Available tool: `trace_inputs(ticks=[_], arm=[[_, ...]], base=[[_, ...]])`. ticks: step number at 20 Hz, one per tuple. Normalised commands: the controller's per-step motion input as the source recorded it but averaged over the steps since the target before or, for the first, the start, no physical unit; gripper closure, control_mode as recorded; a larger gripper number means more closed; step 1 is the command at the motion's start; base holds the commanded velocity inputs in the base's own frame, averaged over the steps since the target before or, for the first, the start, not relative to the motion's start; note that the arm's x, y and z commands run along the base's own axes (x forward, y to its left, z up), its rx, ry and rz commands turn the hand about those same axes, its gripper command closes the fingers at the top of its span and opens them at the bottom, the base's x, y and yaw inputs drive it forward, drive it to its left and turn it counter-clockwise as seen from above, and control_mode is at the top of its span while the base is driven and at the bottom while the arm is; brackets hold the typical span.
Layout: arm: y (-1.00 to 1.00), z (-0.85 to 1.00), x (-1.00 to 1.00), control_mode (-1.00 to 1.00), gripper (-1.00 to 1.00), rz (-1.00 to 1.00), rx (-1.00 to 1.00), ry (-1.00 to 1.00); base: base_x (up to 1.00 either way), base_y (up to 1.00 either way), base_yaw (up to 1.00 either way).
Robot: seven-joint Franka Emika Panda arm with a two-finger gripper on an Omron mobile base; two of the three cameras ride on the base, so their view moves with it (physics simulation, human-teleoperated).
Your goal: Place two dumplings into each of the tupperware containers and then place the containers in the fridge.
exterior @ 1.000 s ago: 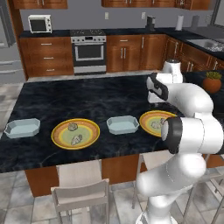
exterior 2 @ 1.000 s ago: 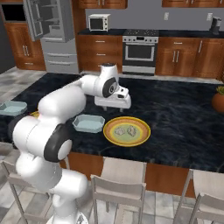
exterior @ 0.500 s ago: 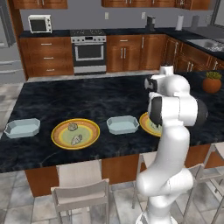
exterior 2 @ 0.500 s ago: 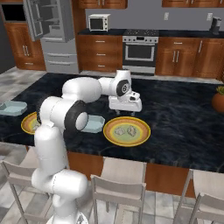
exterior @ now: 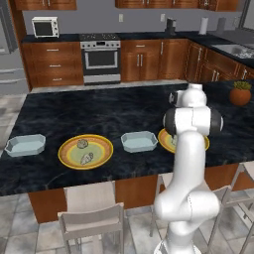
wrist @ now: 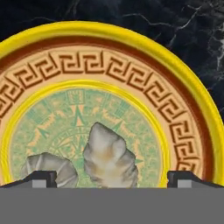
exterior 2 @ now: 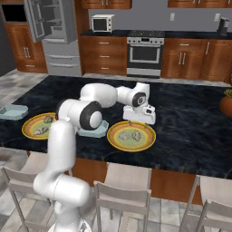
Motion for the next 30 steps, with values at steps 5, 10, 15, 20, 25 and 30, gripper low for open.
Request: trace_inputs(ticks=[5, 10, 15, 20, 25, 30], arm=[[-0.08, -0.35, -0.26, -1.0, -1.0, 0.12, 0.03, -0.01], [0.13, -0.15, -0.41, -1.0, -1.0, 0.13, 0.0, 0.0], [0.06, -0.01, -0.04, -1.0, -1.0, 0.1, 0.0, 0.01], [0.0, -0.04, 0.0, -1.0, -1.0, 0.11, 0.01, 0.01], [0.04, -0.03, -0.1, -1.0, -1.0, 0.05, 0.01, 0.0], [0.17, -0.07, -0.13, -1.0, -1.0, 0.0, 0.03, 0.0]], base=[[0.0, 0.0, 0.0], [0.0, 0.0, 0.0], [0.0, 0.0, 0.0], [0.0, 0.0, 0.0], [0.0, 0.0, 0.0], [0.0, 0.0, 0.0]])
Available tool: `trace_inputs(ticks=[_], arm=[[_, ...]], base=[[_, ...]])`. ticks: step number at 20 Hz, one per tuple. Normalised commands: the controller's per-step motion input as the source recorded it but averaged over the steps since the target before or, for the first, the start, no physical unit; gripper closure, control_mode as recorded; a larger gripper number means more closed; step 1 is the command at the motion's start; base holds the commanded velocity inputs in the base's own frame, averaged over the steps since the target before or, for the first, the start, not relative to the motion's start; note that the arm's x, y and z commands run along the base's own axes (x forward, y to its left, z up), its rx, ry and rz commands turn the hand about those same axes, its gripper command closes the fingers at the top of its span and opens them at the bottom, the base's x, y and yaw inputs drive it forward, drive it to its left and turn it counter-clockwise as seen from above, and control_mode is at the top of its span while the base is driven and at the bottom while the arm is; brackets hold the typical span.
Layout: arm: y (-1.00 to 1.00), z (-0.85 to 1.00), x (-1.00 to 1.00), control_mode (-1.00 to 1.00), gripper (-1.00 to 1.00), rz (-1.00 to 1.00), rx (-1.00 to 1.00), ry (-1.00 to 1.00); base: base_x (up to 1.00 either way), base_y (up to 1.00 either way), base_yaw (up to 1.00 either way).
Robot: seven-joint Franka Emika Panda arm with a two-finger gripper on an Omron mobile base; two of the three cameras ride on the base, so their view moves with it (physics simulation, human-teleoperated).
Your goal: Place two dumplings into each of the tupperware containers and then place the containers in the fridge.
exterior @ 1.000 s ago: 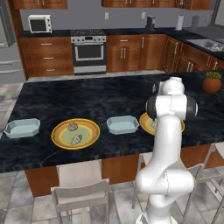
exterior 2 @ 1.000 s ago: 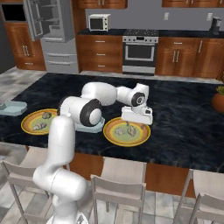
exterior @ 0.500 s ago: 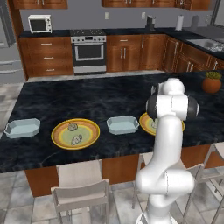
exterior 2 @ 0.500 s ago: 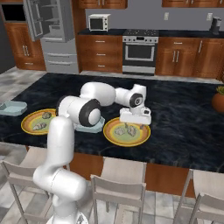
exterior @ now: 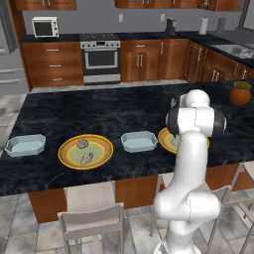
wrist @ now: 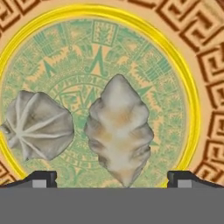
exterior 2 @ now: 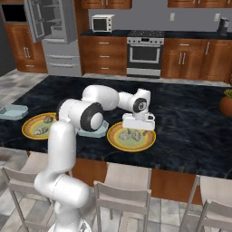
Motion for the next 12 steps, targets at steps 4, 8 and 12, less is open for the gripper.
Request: trace_inputs(ticks=[4, 8, 12], arm=[[0.25, -0.11, 0.0, -1.0, -1.0, 0.0, 0.0, 0.0], [0.01, -0.05, 0.17, -1.0, -1.0, 0.0, 0.03, -0.02], [-0.07, 0.0, 0.24, -1.0, -1.0, 0.0, 0.07, -0.01]], base=[[0.0, 0.0, 0.0], [0.0, 0.0, 0.0], [0.0, 0.0, 0.0]])
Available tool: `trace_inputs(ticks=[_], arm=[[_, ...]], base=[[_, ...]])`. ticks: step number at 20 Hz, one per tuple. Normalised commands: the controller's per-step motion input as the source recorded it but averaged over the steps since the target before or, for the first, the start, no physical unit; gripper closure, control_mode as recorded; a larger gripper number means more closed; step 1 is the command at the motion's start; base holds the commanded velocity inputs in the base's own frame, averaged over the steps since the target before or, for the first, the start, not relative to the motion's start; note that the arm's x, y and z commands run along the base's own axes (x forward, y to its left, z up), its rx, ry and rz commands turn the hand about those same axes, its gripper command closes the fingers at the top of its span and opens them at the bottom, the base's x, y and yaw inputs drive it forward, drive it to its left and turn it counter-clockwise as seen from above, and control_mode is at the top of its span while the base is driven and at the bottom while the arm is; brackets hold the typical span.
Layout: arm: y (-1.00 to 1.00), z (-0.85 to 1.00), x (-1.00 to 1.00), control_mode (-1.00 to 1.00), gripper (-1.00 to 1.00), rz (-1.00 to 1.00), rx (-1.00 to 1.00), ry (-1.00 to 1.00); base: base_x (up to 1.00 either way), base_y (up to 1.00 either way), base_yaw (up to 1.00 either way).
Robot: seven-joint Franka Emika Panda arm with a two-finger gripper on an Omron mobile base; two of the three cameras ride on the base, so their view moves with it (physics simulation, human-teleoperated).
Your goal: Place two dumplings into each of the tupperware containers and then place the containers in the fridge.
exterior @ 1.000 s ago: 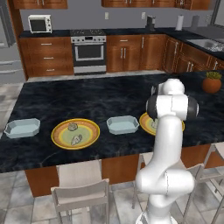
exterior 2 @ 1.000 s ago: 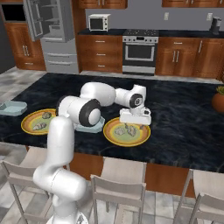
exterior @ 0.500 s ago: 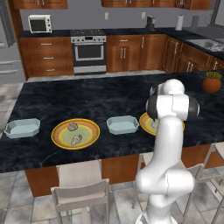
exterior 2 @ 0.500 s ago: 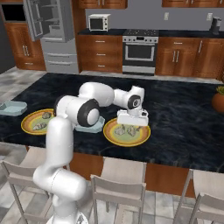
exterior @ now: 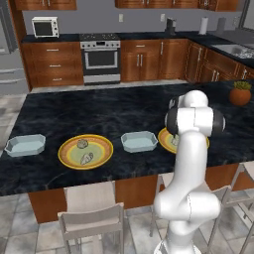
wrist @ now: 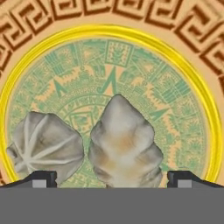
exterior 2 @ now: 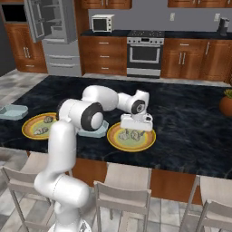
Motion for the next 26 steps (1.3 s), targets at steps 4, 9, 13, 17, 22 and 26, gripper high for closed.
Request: trace_inputs(ticks=[4, 9, 13, 17, 22, 26], arm=[[-0.04, -0.07, 0.11, -1.0, -1.0, 0.0, 0.03, 0.0], [0.0, -0.27, -0.04, -1.0, -1.0, 0.0, 0.0, -0.01], [0.0, -0.24, -0.04, -1.0, -1.0, 0.0, 0.0, 0.0], [0.0, -0.3, -0.02, -1.0, 1.0, 0.0, 0.0, 0.0], [0.0, -0.03, 0.0, -1.0, 1.0, 0.0, 0.0, 0.0], [0.0, 0.0, 0.03, -1.0, 1.0, 0.0, 0.0, 0.0]], base=[[0.0, 0.0, 0.0], [0.0, 0.0, 0.0], [0.0, 0.0, 0.0], [0.0, 0.0, 0.0], [0.0, 0.0, 0.0], [0.0, 0.0, 0.0]])
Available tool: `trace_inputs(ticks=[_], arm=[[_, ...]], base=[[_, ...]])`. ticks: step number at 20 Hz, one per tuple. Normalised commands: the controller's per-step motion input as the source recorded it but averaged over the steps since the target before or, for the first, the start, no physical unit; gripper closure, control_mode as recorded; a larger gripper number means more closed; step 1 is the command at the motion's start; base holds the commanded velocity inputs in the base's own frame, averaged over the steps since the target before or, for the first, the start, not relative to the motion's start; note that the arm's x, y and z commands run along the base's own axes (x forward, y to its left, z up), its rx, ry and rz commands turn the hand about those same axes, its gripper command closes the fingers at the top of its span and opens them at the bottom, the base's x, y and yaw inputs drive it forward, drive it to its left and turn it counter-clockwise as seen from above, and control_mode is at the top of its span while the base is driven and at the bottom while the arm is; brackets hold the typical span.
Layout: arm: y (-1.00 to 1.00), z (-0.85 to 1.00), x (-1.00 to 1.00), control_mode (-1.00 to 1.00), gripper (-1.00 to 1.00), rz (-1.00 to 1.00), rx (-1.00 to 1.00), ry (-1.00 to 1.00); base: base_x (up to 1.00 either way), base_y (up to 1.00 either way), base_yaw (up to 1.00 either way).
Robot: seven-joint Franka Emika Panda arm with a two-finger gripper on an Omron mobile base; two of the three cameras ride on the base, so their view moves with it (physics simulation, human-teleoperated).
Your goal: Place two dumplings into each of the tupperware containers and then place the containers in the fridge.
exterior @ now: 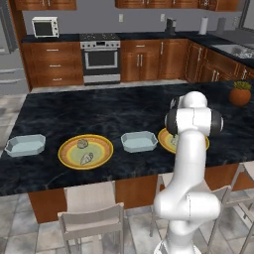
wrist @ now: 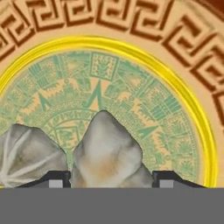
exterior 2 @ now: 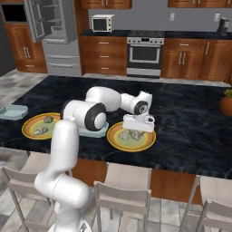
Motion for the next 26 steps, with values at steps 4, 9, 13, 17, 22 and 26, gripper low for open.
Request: trace_inputs(ticks=[4, 9, 13, 17, 22, 26], arm=[[0.0, 0.39, 0.0, -1.0, 1.0, 0.0, 0.0, 0.01], [0.13, 0.66, -0.04, -1.0, 1.0, -0.02, 0.0, 0.0], [0.66, 0.39, -0.12, -1.0, 1.0, 0.0, 0.0, 0.0], [0.94, 0.25, -0.03, -1.0, 1.0, 0.0, 0.0, 0.0], [1.0, 0.09, 0.0, -1.0, 1.0, 0.0, 0.0, 0.0], [0.97, 0.01, 0.05, -1.0, 1.0, 0.0, 0.0, 0.0]], base=[[0.0, 0.0, 0.0], [0.0, 0.0, 0.0], [0.0, 0.0, 0.0], [0.0, 0.0, 0.0], [0.0, 0.0, 0.0], [0.0, 0.0, 0.0]])
